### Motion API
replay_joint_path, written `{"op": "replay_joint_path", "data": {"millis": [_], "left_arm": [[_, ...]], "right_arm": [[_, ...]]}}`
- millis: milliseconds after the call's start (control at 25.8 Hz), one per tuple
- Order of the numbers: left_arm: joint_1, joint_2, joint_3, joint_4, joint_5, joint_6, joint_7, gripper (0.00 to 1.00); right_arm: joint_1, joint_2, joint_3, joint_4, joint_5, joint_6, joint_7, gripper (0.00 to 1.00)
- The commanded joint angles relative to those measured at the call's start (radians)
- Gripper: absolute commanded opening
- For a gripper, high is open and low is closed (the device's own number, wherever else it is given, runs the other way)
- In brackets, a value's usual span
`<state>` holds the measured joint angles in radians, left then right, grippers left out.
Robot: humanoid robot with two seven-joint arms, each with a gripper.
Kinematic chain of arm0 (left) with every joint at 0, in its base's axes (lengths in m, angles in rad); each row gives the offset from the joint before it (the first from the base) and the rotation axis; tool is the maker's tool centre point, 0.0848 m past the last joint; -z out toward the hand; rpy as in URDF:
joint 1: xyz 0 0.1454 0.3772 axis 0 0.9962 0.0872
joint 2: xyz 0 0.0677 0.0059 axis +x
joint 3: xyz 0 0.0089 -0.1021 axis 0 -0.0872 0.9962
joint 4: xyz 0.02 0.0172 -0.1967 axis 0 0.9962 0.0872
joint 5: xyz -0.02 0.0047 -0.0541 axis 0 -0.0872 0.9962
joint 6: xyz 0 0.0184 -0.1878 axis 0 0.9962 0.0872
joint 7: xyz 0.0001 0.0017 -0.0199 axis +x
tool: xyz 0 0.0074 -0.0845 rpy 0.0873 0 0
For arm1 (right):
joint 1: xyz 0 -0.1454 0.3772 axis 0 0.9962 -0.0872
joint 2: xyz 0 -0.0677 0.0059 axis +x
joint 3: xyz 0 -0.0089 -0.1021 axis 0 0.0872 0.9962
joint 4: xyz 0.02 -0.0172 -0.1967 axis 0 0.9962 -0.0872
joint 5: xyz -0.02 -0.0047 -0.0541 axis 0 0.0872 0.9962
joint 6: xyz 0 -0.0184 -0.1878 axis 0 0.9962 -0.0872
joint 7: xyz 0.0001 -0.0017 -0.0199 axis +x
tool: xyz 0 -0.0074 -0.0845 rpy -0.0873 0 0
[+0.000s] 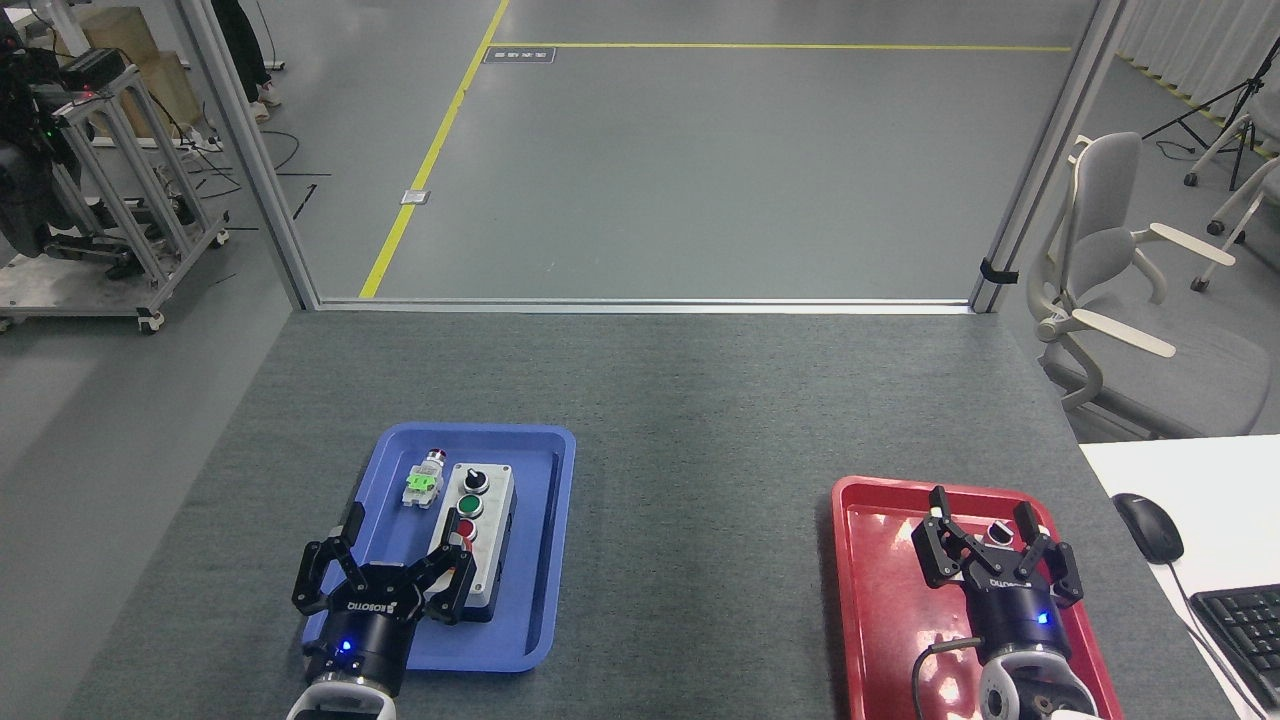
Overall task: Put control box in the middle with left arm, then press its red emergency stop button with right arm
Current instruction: 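Lower the left gripper onto the grey control box in the blue tray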
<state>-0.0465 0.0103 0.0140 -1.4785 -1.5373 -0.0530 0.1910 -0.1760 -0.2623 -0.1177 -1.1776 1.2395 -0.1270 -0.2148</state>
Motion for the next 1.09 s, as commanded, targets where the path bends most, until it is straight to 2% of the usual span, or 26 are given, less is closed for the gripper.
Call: {"op": "replay_joint_path", "data": {"millis": [0, 194, 1048], "left_arm": [[0.005, -0.001, -0.002, -0.003, 0.000, -0.030, -0.010, 0.99], [0.005, -0.009, -0.003, 0.009, 0.019, -0.067, 0.001, 0.99], [0.007, -0.009, -0.002, 0.023, 0.025, -0.067, 0.011, 1.00]], "right_arm": [[0.001, 0.000, -0.003, 0.000, 0.000, 0.000, 0.000, 0.99], [0.003, 0.000, -0.003, 0.000, 0.000, 0.000, 0.000, 0.99], [0.004, -0.008, -0.007, 0.000, 0.000, 0.000, 0.000, 0.99]]}}
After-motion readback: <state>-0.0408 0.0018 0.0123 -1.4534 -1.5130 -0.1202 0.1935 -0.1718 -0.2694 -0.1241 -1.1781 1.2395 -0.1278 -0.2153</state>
